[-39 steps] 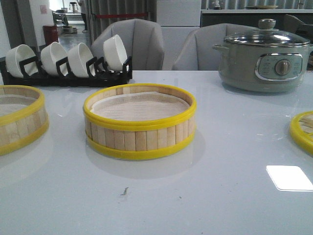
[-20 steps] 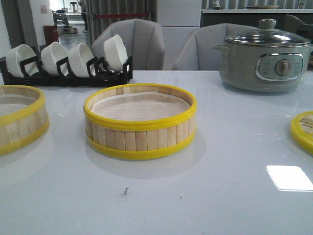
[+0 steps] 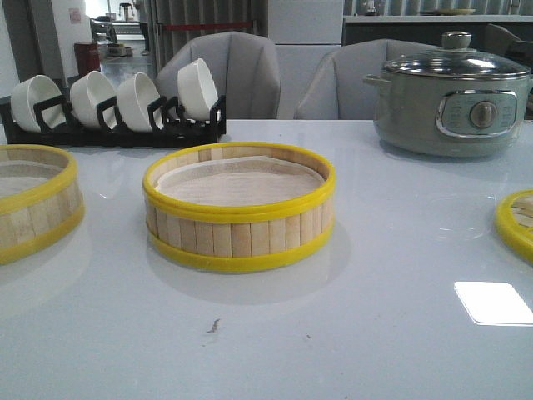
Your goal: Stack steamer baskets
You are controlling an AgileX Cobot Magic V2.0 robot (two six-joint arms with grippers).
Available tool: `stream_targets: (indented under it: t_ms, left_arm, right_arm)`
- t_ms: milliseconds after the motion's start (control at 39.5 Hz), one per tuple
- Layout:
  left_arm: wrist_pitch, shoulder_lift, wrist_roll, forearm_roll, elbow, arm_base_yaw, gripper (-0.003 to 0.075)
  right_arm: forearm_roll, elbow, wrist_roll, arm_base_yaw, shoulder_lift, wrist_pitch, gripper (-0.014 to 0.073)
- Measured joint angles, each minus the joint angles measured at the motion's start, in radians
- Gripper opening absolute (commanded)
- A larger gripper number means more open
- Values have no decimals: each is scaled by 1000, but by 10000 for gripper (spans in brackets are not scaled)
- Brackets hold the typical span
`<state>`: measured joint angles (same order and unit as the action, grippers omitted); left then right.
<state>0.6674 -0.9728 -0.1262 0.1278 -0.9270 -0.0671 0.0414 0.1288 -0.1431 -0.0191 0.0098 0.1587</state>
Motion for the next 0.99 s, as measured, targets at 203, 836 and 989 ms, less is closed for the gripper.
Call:
stream_targets:
  t_ms: [203,836,989]
  left_arm:
    - [-4,0,0,0,2,0,90]
    - [-4,0,0,0,2,0,90]
    - [3,0,0,0,4,0,90]
  right_arm:
    - [2,265,-2,0,280,182,53]
    - [2,571,-2,0,755,283,53]
    - [2,571,-2,0,759,243,53]
